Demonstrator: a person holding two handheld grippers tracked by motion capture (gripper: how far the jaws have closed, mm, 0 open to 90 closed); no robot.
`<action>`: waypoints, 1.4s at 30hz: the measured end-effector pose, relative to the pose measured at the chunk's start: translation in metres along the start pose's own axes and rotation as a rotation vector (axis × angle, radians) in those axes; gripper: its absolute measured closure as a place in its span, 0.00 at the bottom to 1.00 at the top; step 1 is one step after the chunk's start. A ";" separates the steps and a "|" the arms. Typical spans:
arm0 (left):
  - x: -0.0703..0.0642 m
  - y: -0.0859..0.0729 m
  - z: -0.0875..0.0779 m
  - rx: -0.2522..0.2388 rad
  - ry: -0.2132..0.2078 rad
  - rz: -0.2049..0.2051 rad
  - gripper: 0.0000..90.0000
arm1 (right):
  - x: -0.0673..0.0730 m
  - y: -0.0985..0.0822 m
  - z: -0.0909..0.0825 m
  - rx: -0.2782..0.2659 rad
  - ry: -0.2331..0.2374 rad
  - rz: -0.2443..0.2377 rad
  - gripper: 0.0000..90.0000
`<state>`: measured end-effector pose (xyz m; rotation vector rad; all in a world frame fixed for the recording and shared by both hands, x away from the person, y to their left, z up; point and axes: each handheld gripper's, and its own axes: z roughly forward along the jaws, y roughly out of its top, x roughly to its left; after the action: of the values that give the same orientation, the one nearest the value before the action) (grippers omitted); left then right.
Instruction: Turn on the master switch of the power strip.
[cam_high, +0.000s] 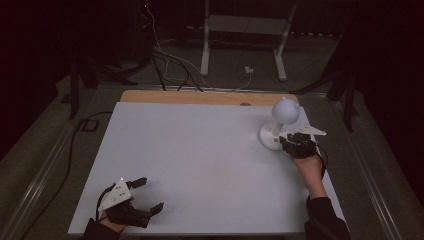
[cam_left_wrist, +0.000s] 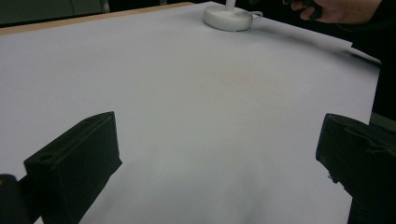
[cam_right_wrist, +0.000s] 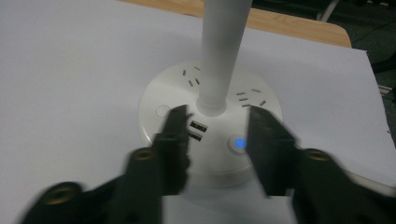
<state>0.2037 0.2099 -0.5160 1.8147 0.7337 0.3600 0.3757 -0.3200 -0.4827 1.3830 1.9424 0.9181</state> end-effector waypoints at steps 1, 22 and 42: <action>0.000 0.000 0.000 0.002 0.000 0.001 0.00 | 0.001 0.001 -0.002 0.000 -0.002 0.011 0.56; 0.000 0.000 0.000 0.000 0.001 -0.001 0.00 | 0.017 0.000 -0.017 0.068 0.134 0.024 0.00; -0.001 0.000 -0.001 -0.001 -0.010 0.002 0.00 | 0.047 -0.021 -0.041 0.034 0.189 -0.041 0.00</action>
<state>0.2028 0.2102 -0.5152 1.8149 0.7250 0.3527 0.3186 -0.2883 -0.4777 1.3112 2.1274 1.0329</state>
